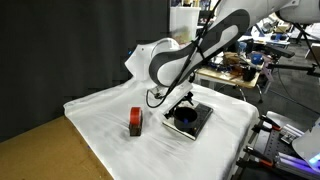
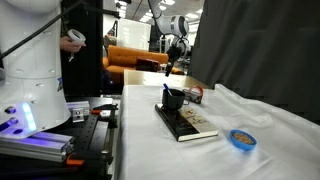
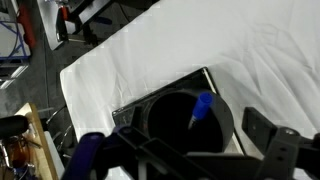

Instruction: Remove the blue marker from the black mug and put it on the left side of the table

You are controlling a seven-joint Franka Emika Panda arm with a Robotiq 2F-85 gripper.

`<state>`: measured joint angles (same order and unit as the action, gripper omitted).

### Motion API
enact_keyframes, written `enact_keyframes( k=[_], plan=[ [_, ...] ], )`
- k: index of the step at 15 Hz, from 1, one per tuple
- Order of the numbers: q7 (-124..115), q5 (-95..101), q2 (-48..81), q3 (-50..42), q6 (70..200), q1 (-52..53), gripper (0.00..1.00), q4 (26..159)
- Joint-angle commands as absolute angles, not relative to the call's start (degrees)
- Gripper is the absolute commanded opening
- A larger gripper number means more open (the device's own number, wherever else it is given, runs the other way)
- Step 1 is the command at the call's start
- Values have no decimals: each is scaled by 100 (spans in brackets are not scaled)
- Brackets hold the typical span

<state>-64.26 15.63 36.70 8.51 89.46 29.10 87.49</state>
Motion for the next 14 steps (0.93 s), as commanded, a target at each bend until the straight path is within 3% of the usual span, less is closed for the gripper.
enact_keyframes(
  k=[1,14],
  plan=[
    [-6418,1549,3689,828,8924,2935,100,8707],
    [-6313,1930,4066,698,8824,2997,100,8278]
  ],
)
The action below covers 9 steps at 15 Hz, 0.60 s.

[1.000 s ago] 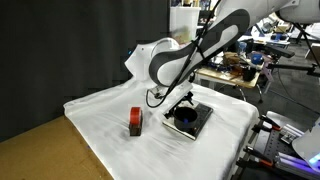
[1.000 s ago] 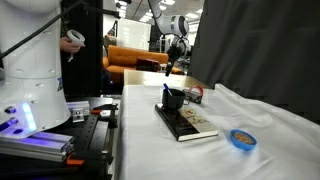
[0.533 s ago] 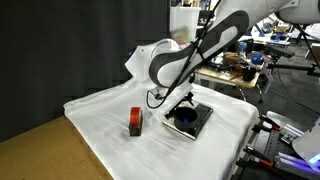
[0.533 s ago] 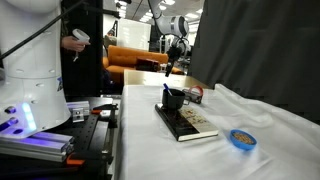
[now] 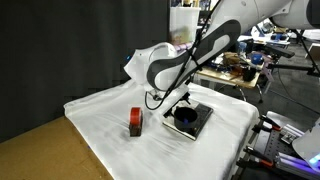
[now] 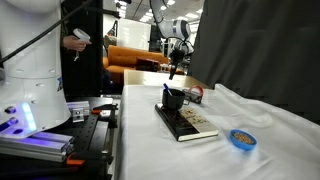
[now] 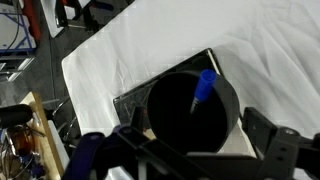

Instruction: Remove the blue marker from the black mug and put it on the left side of the table

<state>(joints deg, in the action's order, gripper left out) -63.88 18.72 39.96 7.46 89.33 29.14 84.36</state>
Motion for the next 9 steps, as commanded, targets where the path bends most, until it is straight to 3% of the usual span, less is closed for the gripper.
enact_keyframes(
  k=[1,9],
  plan=[
    [-6334,1905,4024,709,8833,3002,100,8334],
    [-6491,1758,3826,760,8737,3068,100,8711]
  ],
)
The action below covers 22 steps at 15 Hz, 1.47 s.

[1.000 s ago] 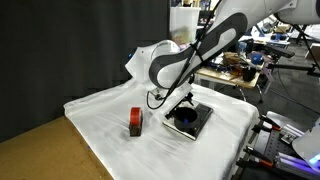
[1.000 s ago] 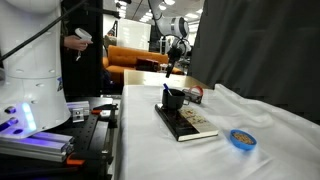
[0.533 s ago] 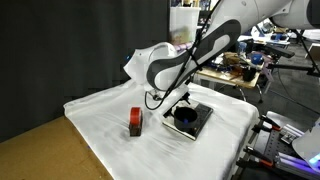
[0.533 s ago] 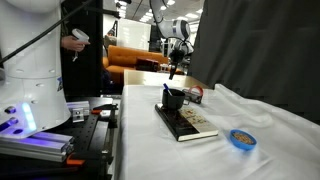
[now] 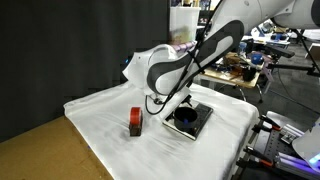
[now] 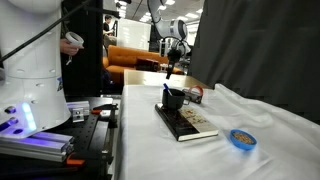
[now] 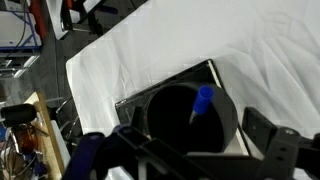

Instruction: Remove the blue marker from the black mug and put it on the left side of the table

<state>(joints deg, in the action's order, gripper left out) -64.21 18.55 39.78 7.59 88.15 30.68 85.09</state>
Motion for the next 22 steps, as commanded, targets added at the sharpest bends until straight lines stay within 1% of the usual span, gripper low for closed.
enact_keyframes(
  k=[1,11,13,22],
  plan=[
    [-6519,1728,3816,762,8709,3065,100,8759],
    [-6551,1536,3806,801,8744,3047,100,9020],
    [-6481,1633,3964,782,8705,3085,100,8843],
    [-6452,1637,4005,768,8706,3061,100,8903]
  ],
)
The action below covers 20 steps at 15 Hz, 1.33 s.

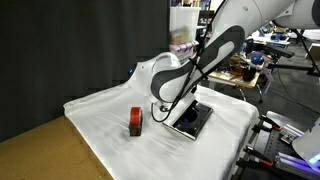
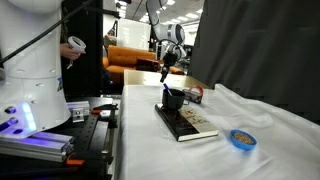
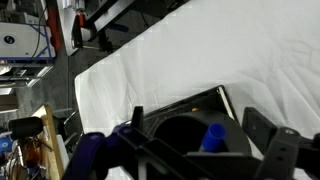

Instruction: Remove the blue marker from the black mug and put it on the left side of the table

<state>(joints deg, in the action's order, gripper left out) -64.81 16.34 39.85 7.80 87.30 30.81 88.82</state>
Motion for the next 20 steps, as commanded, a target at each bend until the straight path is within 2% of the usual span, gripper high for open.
enact_keyframes(
  k=[1,20],
  plan=[
    [-6438,1648,4017,757,8710,3050,100,8927],
    [-6341,1661,4275,653,8857,2966,100,8989]
  ],
)
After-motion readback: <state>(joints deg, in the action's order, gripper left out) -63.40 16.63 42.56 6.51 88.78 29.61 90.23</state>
